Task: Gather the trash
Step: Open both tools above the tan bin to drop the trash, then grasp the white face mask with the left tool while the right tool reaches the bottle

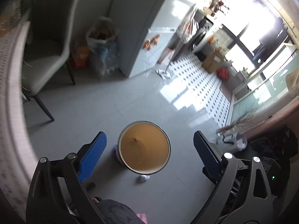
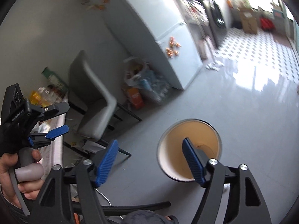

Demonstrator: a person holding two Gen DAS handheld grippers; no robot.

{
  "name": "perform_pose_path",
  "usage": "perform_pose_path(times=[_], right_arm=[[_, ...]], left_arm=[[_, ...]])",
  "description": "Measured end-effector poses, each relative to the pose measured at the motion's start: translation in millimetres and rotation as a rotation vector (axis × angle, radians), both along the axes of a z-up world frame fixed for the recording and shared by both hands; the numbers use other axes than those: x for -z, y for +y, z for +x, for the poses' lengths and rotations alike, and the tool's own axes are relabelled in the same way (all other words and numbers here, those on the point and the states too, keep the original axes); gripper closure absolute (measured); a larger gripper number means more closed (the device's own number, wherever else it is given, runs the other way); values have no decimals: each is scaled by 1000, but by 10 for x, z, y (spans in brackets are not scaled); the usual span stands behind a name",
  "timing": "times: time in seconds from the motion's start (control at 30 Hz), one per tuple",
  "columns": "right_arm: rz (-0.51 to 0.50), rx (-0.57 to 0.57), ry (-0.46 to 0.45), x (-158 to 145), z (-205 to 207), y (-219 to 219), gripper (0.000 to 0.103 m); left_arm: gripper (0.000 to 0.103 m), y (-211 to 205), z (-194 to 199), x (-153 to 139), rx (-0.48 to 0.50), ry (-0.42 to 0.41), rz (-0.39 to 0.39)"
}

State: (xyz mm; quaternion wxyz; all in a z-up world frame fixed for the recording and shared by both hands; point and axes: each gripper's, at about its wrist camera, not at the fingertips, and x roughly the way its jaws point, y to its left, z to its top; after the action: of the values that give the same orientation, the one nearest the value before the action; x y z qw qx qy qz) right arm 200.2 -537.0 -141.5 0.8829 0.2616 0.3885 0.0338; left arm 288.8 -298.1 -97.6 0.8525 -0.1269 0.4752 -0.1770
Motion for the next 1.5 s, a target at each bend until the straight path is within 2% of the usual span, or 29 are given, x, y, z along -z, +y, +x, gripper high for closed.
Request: perform_pose_path(times=[0.17, 0.3, 0.6, 0.87, 1.07, 1.3, 1.33, 1.4, 1.47, 1.5], right_arm=[[-47, -56, -89, -447, 39, 538, 7], [-70, -116, -126, -730, 69, 986, 7], [-81, -245, -162, -1077, 27, 1906, 7], [-86, -334, -168, -1155, -85, 2564, 7], [-99, -397, -158, -1122, -146, 2928, 7], [-116, -429, -132, -1084, -170, 3178, 7], [-115, -431, -130, -1079, -179, 3197, 7], [-118, -434, -130, -1071, -196, 3211, 7], [-122, -431, -126, -1051, -210, 3213, 7], [-122, -429, -121, -1042, -207, 3208, 7]], left_arm=[[6, 701, -236, -405, -113, -84, 0], [6, 1344, -473, -591, -215, -119, -17], [6, 2448, -1101, -742, -384, -203, 39], [6, 3111, -1539, -603, -448, -210, 92], [6, 3411, -1790, -451, -470, -219, 142], [6, 3614, -1785, -152, -450, -164, 201], [7, 3625, -1774, -118, -450, -156, 203], [20, 3628, -1761, -65, -448, -148, 219], [50, 3614, -1727, -34, -434, -133, 238], [55, 3612, -1717, -28, -418, -131, 221]])
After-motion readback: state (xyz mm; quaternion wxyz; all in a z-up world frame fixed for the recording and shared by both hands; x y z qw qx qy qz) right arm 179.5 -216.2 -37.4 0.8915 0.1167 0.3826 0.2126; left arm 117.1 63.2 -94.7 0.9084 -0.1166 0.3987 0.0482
